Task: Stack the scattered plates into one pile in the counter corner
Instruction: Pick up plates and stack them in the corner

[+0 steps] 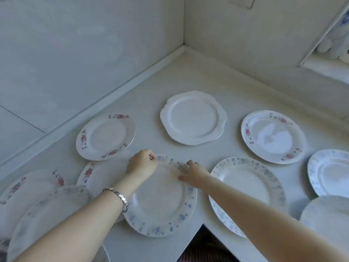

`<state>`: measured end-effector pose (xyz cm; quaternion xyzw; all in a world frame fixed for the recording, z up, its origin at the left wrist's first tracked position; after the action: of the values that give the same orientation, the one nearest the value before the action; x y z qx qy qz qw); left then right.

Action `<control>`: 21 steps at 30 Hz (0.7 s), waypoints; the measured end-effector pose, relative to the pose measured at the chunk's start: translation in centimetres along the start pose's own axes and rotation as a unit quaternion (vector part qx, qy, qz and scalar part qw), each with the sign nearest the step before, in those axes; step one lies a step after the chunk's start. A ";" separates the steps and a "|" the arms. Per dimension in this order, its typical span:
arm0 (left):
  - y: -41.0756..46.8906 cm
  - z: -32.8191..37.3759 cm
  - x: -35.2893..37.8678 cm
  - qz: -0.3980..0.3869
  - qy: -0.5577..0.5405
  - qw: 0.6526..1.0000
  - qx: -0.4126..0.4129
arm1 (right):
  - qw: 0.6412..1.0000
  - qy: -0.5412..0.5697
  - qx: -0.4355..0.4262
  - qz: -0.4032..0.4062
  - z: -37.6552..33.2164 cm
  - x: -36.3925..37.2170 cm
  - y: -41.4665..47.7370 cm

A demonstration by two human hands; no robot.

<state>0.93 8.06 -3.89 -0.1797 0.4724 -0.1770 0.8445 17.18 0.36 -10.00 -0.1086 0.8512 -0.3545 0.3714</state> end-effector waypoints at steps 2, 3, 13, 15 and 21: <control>1.2 -1.2 -0.6 -0.001 -0.037 0.999 -0.004 | 1.000 -0.002 0.027 0.002 -0.3 0.4 1.0; 1.7 -1.5 -0.8 -0.004 -0.036 0.999 -0.003 | 0.999 -0.014 0.037 0.007 -0.3 0.4 1.5; 3.8 -2.1 -2.6 0.014 -0.125 0.992 -0.003 | 0.993 0.107 -0.050 -0.007 -0.6 -2.6 1.1; 4.1 -1.2 -3.9 0.038 -0.150 0.988 0.004 | 0.988 0.137 -0.070 0.007 0.1 -4.3 0.1; 7.1 1.0 -4.5 0.055 -0.287 0.955 -0.055 | 0.946 0.295 -0.060 0.117 5.6 -13.0 -4.1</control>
<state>0.51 16.47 -3.47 -0.2432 0.2284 -0.0453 0.9416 29.92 0.29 -2.64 0.0789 0.9493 -0.2728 0.1350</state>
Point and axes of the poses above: each hand's wrist, its own y-axis towards the middle knuckle, its own x-axis out of the palm, z = x × y, the point moved 9 cm from there along y, towards the middle knuckle, and after that the axes turned 3 degrees about -z, right-handed, at the moved point
